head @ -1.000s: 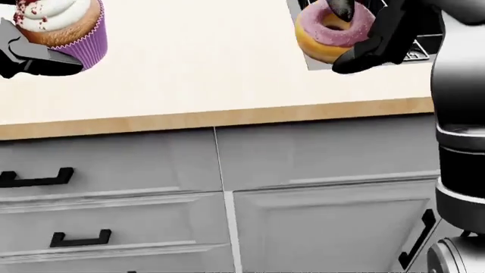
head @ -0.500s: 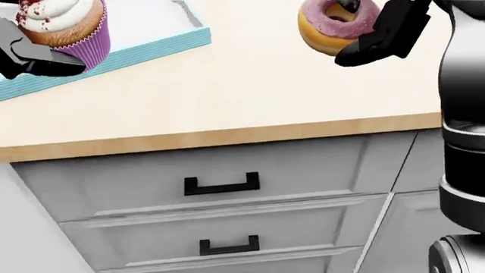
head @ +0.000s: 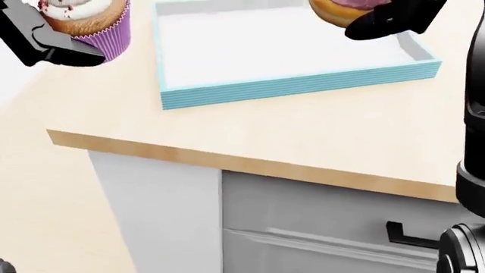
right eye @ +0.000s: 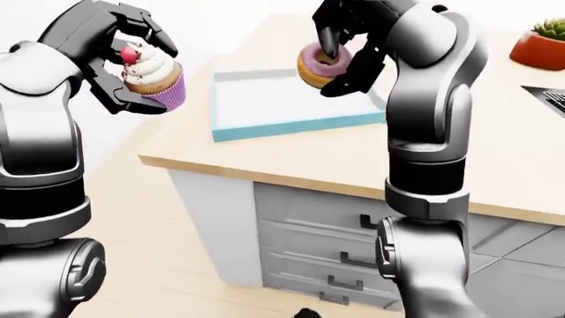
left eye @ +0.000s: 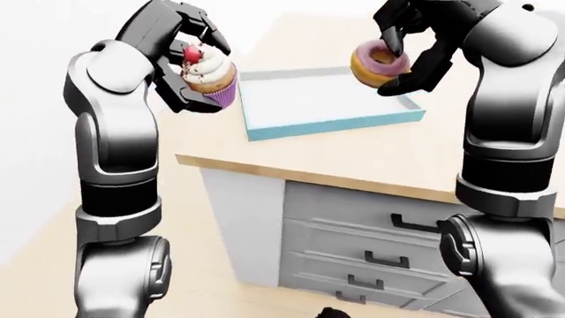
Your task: Move the dessert items from the plate to the tray.
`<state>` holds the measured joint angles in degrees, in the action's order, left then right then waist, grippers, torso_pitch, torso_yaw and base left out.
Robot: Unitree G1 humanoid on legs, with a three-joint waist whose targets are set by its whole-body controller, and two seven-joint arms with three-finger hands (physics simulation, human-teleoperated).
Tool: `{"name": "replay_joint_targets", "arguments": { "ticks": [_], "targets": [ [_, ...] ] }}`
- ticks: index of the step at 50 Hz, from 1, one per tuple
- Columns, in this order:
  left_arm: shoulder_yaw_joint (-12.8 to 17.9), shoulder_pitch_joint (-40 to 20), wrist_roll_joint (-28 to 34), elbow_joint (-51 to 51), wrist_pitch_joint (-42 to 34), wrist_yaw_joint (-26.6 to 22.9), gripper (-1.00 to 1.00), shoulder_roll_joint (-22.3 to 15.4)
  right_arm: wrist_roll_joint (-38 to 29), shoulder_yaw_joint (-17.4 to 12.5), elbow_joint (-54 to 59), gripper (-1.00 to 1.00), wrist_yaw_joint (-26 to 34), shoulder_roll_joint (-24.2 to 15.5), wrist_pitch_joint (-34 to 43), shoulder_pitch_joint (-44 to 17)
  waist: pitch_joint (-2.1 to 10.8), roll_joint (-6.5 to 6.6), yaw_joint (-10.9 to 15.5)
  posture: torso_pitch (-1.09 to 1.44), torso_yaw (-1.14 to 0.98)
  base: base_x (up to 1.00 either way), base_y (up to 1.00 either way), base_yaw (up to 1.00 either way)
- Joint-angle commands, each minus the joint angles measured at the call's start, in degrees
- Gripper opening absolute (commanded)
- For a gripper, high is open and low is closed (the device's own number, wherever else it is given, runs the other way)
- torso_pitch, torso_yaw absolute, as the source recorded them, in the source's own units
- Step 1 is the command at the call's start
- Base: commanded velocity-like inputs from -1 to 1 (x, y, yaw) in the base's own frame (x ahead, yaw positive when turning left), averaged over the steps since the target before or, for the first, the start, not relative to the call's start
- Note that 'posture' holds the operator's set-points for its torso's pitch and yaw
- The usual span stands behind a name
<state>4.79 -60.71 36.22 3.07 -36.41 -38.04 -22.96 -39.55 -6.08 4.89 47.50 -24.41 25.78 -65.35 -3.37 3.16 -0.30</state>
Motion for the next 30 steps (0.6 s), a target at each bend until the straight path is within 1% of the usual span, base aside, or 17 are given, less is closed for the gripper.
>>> {"name": "replay_joint_targets", "arguments": {
  "ticks": [1, 5, 6, 7, 9, 10, 11, 12, 13, 14, 15, 16, 17, 18, 22, 27, 30],
  "targets": [
    [0.93, -2.37, 0.65, -2.48, 1.28, 0.72, -1.0, -0.47, 0.57, -0.75, -1.2, -1.0, -1.75, -0.94, -0.81, -1.44, 0.95, 0.87, -0.5, 0.0, 0.0, 0.24, -0.93, 0.0],
    [1.06, -2.49, 0.83, -2.08, 1.71, 0.78, -1.0, -0.28, 1.28, -0.83, -0.83, -1.0, -2.36, -1.5, -0.9, -1.67, 1.39, 0.75, -1.25, 0.0, 0.0, 0.18, -0.92, 0.0],
    [1.1, -2.52, 0.83, -1.95, 1.83, 0.84, -1.0, -0.26, 1.48, -0.84, -0.64, -1.0, -2.73, -1.56, -1.16, -1.62, 2.11, 0.99, -1.39, 0.0, 0.0, 0.0, -0.93, 0.0],
    [1.13, -2.51, 0.86, -1.96, 1.85, 0.83, -1.0, -0.25, 1.7, -0.88, -0.3, -1.0, -3.08, -1.52, -1.12, -1.63, 2.11, 0.92, -1.45, 0.0, 0.0, -0.09, -0.93, 0.0],
    [1.15, -2.47, 0.91, -2.01, 1.9, 0.75, -1.0, -0.27, 1.9, -0.71, -0.45, -1.0, -3.07, -1.53, -0.82, -1.47, 3.36, 0.94, -1.9, 0.0, 0.0, -0.55, -0.93, 0.0],
    [1.19, -2.46, 0.93, -2.09, 1.83, 0.69, -1.0, -0.27, 1.98, -0.69, -0.34, -1.0, -3.28, -1.55, -0.9, -1.53, 2.75, 0.0, -2.99, 0.0, 0.0, -0.6, 0.0, -0.91],
    [1.2, -2.4, 0.97, -2.2, 1.8, 0.62, -1.0, -0.3, 2.2, -0.69, -0.28, -1.0, -3.37, -1.52, -1.01, -1.48, 2.67, -2.51, -2.94, 0.0, 0.0, -0.6, 0.0, -0.91],
    [1.23, -2.39, 0.94, -1.95, 2.03, 0.77, -1.0, -0.31, 2.31, -0.69, -0.23, -1.0, -3.44, -1.56, -1.1, -1.46, 2.02, -4.72, -2.69, 0.0, 0.0, -0.55, 0.0, -1.0],
    [1.26, -2.45, 0.9, -1.76, 2.16, 0.86, -1.0, -0.31, 2.41, -0.63, -0.19, -1.0, -3.49, -1.62, -1.25, -1.53, 0.86, -6.43, -2.06, 0.0, 0.0, -0.43, 0.0, -1.0],
    [1.22, -2.5, 0.93, -1.81, 2.15, 0.8, -1.0, -0.32, 2.47, -0.53, -0.32, -1.0, -3.38, -1.65, -1.31, -1.55, 0.29, -7.84, -1.51, 0.0, 0.0, -0.2, 0.0, -1.0],
    [1.18, -2.61, 0.96, -1.85, 2.07, 0.75, -1.0, -0.27, 2.47, -0.4, -0.61, -1.0, -3.06, -1.65, -1.23, -1.46, 0.38, -5.79, 0.41, 0.0, 0.0, 0.0, -0.28, 0.0],
    [1.16, -2.64, 0.98, -1.91, 2.05, 0.7, -1.0, -0.26, 2.45, -0.29, -0.74, -1.0, -3.16, -1.68, -1.84, -1.23, -0.89, -3.74, -0.71, 0.0, 0.0, 0.0, 0.0, 0.0],
    [1.16, -2.61, 1.02, -2.02, 2.02, 0.61, -1.0, -0.28, 2.49, -0.3, -0.74, -1.0, -3.16, -1.65, -2.14, -1.21, 0.52, -4.67, -0.11, 0.0, 0.0, 0.0, 0.0, 0.0],
    [1.17, -2.6, 1.04, -2.03, 2.02, 0.57, -1.0, -0.31, 2.53, -0.31, -0.57, -1.0, -3.18, -1.64, -2.35, -1.28, 1.16, -4.71, 0.11, 0.0, 0.0, 0.0, 0.0, 0.0],
    [1.39, -2.7, 1.04, -2.01, 2.05, 0.4, -1.0, -0.6, 2.88, -0.45, -1.04, -1.0, -2.56, -1.62, -2.33, -1.97, 0.15, -6.47, 0.28, 0.0, 0.0, 0.0, 0.0, 0.0],
    [1.44, -2.79, 1.0, -2.13, 2.01, 0.28, -1.0, -0.75, 3.12, -0.51, -1.05, -1.0, -2.59, -1.62, -1.86, -2.62, -1.62, -5.59, 0.32, 0.0, 0.0, 0.0, 0.0, 0.0],
    [1.35, -3.45, 1.09, -1.97, 1.83, 0.0, -1.0, -0.96, 3.35, -0.52, -0.92, -1.0, -2.52, -1.8, -2.22, -2.56, -1.46, -3.7, -0.48, 0.0, 0.0, 0.0, 0.0, 0.0]
  ]
}}
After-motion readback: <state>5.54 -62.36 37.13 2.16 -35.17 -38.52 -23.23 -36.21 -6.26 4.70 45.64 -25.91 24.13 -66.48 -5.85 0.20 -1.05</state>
